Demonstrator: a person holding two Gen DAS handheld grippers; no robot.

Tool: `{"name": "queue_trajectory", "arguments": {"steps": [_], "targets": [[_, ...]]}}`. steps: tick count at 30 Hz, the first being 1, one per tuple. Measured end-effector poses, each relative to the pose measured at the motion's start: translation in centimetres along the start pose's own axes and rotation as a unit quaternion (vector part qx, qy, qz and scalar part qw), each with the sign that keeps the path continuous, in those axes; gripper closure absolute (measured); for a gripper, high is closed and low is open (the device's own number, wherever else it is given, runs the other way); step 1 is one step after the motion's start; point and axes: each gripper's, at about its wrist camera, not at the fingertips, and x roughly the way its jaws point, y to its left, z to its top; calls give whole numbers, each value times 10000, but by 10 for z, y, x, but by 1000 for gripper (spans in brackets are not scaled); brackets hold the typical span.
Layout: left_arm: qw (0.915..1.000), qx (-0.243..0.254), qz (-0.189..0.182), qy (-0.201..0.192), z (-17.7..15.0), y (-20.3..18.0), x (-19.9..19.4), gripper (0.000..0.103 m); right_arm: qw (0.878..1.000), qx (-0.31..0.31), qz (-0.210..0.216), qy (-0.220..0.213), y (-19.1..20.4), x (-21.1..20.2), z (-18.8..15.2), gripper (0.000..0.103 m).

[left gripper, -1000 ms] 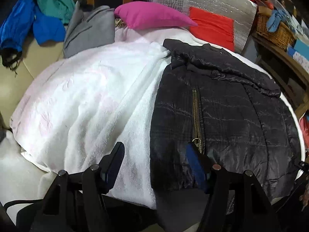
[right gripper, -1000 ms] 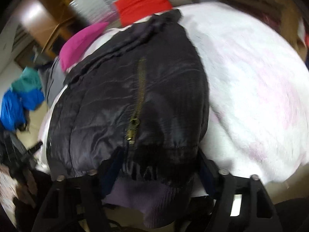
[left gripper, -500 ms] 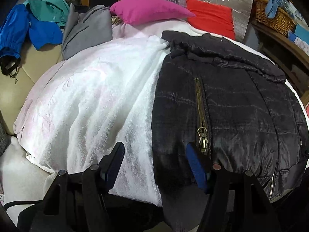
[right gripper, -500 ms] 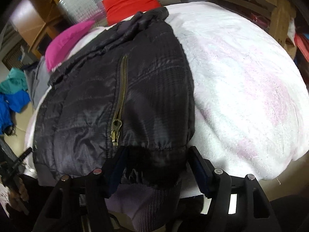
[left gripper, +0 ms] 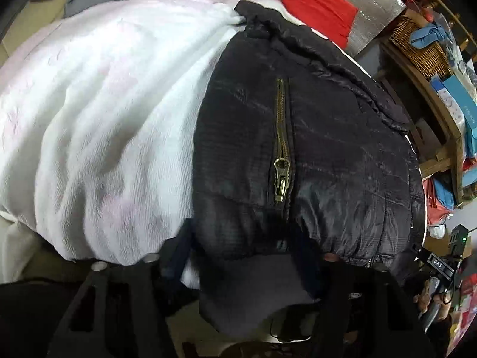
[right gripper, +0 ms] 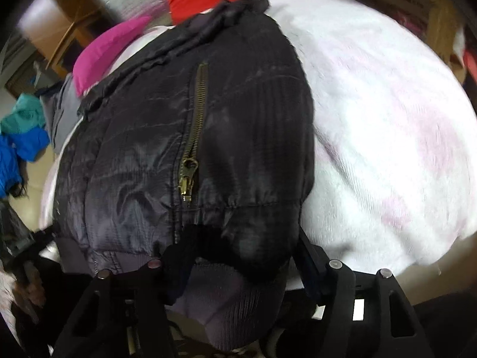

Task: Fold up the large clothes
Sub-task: 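Lift the hem with both tools and fold it toward the collar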

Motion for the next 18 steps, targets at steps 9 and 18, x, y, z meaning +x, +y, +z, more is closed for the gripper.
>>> {"name": "queue_trajectory", "arguments": {"steps": [9, 18], "targets": [[9999, 51, -144, -61, 2, -4, -5, 62, 9982, -206, 512, -227, 13, -23, 14, 68], [9971, 229, -300, 666, -1, -17, 18, 38, 9982, 135, 499, 319, -1, 6, 9, 60]]}}
